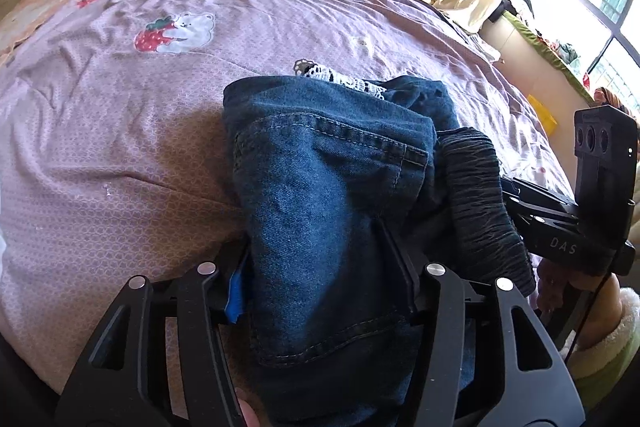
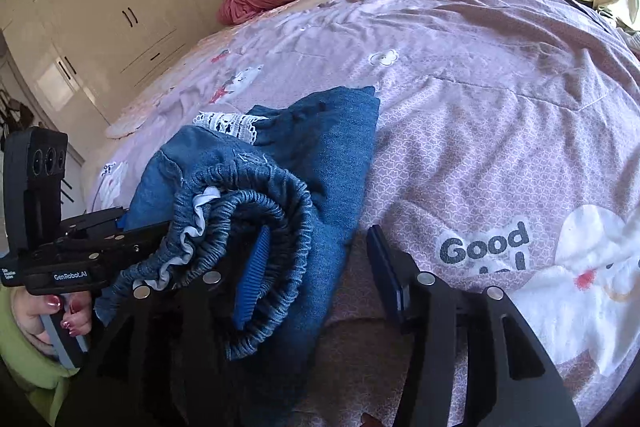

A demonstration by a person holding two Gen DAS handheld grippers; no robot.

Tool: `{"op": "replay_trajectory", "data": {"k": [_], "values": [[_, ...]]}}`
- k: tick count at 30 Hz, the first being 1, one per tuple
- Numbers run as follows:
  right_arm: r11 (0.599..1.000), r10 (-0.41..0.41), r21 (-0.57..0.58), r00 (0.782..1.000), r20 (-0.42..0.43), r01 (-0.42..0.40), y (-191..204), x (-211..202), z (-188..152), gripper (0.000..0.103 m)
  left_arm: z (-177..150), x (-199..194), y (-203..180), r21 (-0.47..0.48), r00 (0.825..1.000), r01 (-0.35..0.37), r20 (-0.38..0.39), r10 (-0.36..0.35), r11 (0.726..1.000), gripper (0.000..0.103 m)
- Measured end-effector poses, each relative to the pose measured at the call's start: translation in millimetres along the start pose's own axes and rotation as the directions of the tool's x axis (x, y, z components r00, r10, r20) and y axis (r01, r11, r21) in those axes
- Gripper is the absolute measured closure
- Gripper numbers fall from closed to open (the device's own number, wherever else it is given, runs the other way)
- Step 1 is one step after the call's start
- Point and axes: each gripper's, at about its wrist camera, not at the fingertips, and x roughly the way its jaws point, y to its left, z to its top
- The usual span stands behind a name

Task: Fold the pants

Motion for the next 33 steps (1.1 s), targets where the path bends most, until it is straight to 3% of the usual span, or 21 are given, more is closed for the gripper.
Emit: {"op": "replay_trajectory", "data": {"k": [2, 3, 5, 7, 17, 33], "values": [[0.999, 0.046, 0.007, 0.999, 0.004, -0.046, 2, 1, 0, 0.075, 0, -4, -4, 0.013, 1.0, -0.017, 0.011, 0.017, 1.0, 0.068], [0.998, 0.063, -0.012, 0.998, 0.013, -0.063, 7, -1, 0, 0.08, 0, -7, -5, 0.02, 1.0, -0.024, 0.018, 0.024, 1.0, 0.073], [0.997, 0.077, -0.027, 0.996, 0.043, -0.076, 15, -8, 0, 0.085, 2, -15, -6, 0.022, 0.999, -0.029, 0.03, 0.028, 0.999, 0.08], [0.995, 0.096, -0.04, 0.992, 0.076, -0.093, 23, -18, 2, 0.087, 3, -23, -4, 0.019, 0.999, 0.005, 0.042, -0.006, 1.0, 0.093], [0.992, 0.076, -0.113, 0.987, 0.144, -0.06, 55, -40, 31, 0.088, 22, -53, -16, 0.049, 0.992, -0.01, 0.129, 0.003, 0.999, 0.093], [0.989, 0.023, -0.146, 0.985, 0.168, 0.002, 61, -8, 103, 0.088, 83, -50, 7, 0.053, 0.977, -0.046, 0.209, 0.034, 0.998, 0.093]]}}
